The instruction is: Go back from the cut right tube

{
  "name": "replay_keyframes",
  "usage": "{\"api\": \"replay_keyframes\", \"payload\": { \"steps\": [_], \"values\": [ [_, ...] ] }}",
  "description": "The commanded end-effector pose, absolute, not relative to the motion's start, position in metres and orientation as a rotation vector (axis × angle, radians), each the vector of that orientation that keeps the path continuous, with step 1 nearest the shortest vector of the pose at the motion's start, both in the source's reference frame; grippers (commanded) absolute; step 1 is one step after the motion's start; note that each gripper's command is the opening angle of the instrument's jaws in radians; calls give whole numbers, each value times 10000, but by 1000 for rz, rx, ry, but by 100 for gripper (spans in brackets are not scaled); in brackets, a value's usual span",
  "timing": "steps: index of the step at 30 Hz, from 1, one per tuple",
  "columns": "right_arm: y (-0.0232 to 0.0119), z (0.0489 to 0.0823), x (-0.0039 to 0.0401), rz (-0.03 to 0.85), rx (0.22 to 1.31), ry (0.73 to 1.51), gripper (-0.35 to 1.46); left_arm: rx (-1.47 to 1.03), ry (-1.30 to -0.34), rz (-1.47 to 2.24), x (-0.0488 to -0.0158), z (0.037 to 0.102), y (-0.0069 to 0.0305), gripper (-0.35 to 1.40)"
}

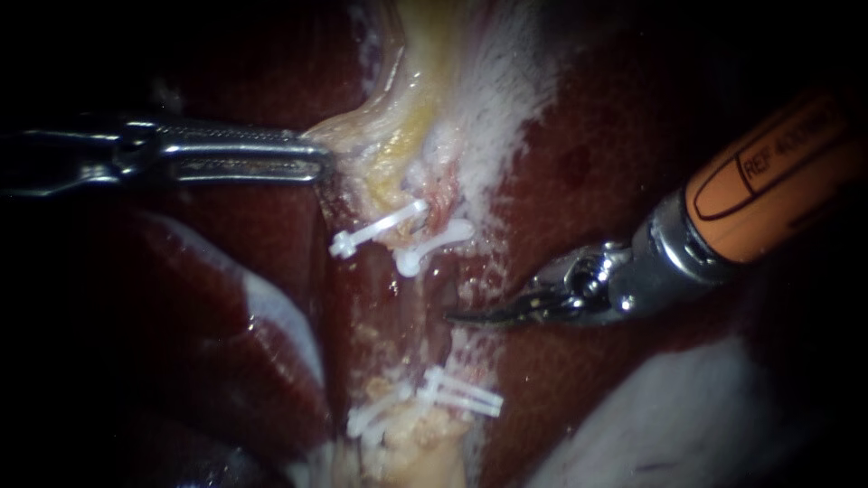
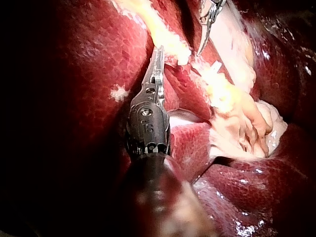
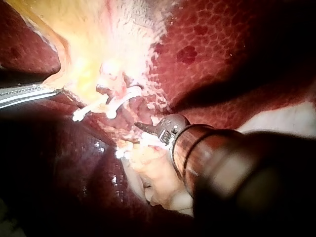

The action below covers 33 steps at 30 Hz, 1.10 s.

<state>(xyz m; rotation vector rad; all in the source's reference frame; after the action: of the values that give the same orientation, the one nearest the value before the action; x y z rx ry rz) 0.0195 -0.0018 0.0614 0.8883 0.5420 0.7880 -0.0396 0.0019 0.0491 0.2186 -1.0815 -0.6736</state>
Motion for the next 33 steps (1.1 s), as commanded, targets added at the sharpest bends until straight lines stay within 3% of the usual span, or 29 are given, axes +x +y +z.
{"api": "replay_keyframes", "payload": {
  "steps": [1, 15, 24, 33],
  "values": [
    [-18, 614, 195, 788, 888, 542, -35, 218, -1082, -673, -396, 491, 19, -35],
    [-18, 614, 195, 791, 910, 586, -35, 217, -1081, -674, -397, 491, 18, -35],
    [-18, 617, 195, 794, 908, 593, 9, 217, -1081, -674, -397, 491, 17, -35],
    [-17, 620, 195, 804, 911, 607, 27, 214, -1080, -675, -397, 491, 17, -35]
  ]
}}
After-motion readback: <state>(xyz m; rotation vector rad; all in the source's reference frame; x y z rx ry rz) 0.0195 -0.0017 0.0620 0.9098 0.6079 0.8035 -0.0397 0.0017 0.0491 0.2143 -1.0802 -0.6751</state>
